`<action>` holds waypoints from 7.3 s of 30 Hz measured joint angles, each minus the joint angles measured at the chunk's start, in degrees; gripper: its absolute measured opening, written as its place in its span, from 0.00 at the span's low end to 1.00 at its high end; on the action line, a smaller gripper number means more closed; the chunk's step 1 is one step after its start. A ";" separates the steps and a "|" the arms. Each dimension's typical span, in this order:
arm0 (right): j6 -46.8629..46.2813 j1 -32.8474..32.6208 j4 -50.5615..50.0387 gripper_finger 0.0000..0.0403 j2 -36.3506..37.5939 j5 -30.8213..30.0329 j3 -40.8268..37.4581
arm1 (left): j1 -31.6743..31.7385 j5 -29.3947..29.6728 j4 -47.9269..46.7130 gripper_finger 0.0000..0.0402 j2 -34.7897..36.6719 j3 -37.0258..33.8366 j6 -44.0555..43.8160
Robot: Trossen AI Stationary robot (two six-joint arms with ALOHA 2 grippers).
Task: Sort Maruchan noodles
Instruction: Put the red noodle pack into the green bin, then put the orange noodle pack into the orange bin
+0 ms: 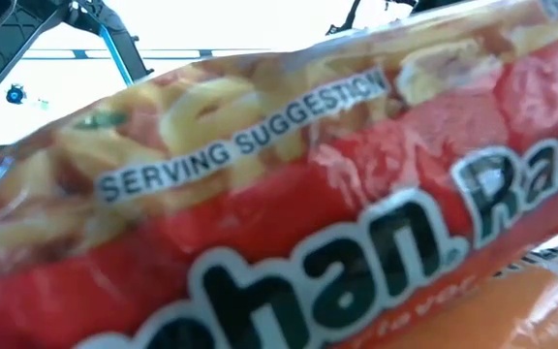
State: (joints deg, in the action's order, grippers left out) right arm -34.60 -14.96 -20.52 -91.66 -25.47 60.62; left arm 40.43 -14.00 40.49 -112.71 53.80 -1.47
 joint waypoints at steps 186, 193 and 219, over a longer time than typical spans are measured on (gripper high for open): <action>-26.31 -10.25 18.39 0.50 -15.17 18.19 9.18 | -70.39 18.34 -11.22 0.19 -0.87 -4.90 -24.47; -38.02 -8.55 13.02 0.50 -13.61 24.50 9.16 | -68.66 18.01 -11.65 0.19 -0.62 -4.92 -22.49; -27.59 0.94 3.79 0.50 -9.81 24.12 9.20 | -61.92 38.26 -26.52 0.19 7.60 -4.90 -14.05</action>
State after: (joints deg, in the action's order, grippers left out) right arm -62.20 -14.03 -16.74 -101.47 -1.36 69.82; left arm -21.50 24.26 13.97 -105.11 48.90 -15.51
